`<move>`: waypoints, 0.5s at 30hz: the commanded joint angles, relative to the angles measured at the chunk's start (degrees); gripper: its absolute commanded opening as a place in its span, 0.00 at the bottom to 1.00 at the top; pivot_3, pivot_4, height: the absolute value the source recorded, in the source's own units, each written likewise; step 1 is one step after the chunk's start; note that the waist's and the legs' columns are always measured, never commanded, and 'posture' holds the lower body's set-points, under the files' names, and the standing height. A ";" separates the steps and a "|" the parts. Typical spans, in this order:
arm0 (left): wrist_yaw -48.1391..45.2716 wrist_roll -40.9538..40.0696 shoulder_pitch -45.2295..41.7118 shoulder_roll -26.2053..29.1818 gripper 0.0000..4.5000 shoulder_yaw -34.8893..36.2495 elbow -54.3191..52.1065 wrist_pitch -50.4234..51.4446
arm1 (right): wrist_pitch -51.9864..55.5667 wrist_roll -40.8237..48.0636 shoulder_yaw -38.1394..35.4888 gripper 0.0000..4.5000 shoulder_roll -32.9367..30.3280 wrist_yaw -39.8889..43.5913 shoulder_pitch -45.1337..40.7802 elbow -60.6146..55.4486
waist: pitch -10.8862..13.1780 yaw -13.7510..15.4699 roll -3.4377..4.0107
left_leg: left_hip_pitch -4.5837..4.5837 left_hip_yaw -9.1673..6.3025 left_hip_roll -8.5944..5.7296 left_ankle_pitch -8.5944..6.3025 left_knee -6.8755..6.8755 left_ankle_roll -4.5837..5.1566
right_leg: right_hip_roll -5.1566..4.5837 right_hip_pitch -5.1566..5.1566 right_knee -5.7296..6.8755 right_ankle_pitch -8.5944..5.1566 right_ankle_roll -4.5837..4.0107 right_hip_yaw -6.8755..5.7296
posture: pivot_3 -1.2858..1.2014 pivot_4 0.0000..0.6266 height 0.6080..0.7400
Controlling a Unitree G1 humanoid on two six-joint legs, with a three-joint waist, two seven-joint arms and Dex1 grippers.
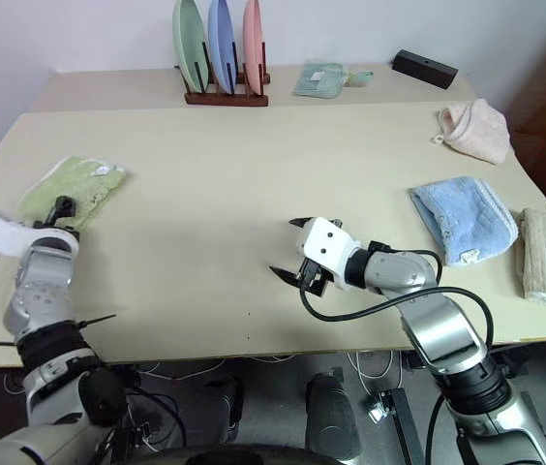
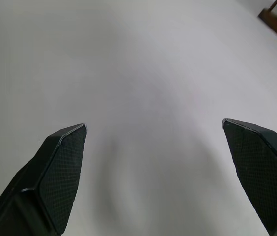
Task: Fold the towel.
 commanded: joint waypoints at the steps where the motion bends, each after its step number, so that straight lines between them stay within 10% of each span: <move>1: -2.88 1.96 2.38 4.56 0.98 -1.22 -5.60 -1.84 | -1.18 0.67 -2.52 1.00 -1.30 0.69 0.63 -1.36 | 0.02 0.19 -0.05 | -0.01 0.00 0.00 0.00 0.00 0.00 | 0.00 0.00 0.00 0.00 0.00 0.00 | 0.52 0.24 1.00; 15: -36.09 20.47 8.85 16.78 0.98 -41.63 -14.69 -5.12 | -3.03 4.23 -17.26 1.00 -0.37 -3.84 4.27 9.50 | 0.05 -0.04 -0.08 | -0.02 0.04 0.02 -0.01 -0.11 0.00 | 0.00 -0.05 -0.03 0.02 -0.08 0.01 | 0.52 0.24 1.00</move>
